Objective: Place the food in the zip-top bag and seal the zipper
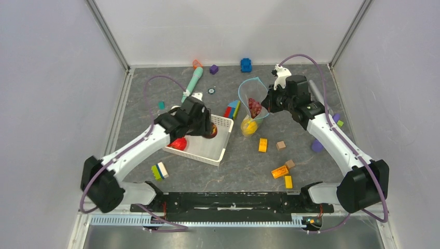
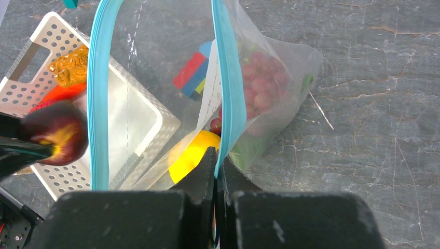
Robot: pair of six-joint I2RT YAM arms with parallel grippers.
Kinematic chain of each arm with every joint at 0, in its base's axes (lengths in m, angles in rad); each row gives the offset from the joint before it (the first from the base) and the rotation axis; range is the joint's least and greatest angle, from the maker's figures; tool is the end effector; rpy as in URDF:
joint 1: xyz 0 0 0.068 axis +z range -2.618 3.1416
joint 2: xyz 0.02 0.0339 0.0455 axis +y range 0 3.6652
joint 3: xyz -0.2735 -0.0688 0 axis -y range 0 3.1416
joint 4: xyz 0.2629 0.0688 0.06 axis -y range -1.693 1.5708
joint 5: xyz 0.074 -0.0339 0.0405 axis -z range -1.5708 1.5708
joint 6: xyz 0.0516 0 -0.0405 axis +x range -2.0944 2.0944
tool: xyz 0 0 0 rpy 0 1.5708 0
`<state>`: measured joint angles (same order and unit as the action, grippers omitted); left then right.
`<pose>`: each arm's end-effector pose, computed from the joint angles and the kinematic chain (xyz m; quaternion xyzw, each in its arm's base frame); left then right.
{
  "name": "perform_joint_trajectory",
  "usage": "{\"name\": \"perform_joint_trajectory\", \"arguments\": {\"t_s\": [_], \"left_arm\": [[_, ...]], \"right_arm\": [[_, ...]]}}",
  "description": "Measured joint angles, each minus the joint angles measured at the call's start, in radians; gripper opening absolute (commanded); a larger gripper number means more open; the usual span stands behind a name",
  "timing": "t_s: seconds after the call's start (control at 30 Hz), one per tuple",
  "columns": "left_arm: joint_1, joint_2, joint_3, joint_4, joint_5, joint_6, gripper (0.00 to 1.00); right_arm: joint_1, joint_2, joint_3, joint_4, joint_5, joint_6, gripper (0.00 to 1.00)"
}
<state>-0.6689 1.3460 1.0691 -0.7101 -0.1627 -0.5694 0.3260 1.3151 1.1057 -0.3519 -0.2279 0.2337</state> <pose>0.2383 -0.1777 0.2617 0.0241 0.9545 -0.1031 0.2787 0.3048 0.1153 0.3160 -0.0950 0.8662 0.2284 0.4343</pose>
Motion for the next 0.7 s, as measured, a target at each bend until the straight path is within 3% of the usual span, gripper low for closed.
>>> {"name": "perform_joint_trajectory", "arguments": {"t_s": [0.13, 0.3, 0.53, 0.7], "left_arm": [[0.0, -0.135, -0.031, 0.28, 0.101, 0.003, 0.07], [0.0, -0.126, 0.004, 0.607, 0.27, 0.016, 0.07], [-0.023, 0.068, 0.19, 0.829, 0.404, 0.016, 0.13], [-0.045, 0.16, 0.218, 0.865, 0.428, 0.017, 0.19]], "right_arm": [[0.0, 0.0, 0.0, 0.0, 0.0, 0.0, 0.0], [0.0, -0.001, 0.0, 0.0, 0.0, -0.003, 0.0], [0.0, -0.007, -0.002, -0.001, 0.0, -0.005, 0.0], [0.0, -0.007, -0.003, 0.0, 0.0, -0.008, 0.0]]}}
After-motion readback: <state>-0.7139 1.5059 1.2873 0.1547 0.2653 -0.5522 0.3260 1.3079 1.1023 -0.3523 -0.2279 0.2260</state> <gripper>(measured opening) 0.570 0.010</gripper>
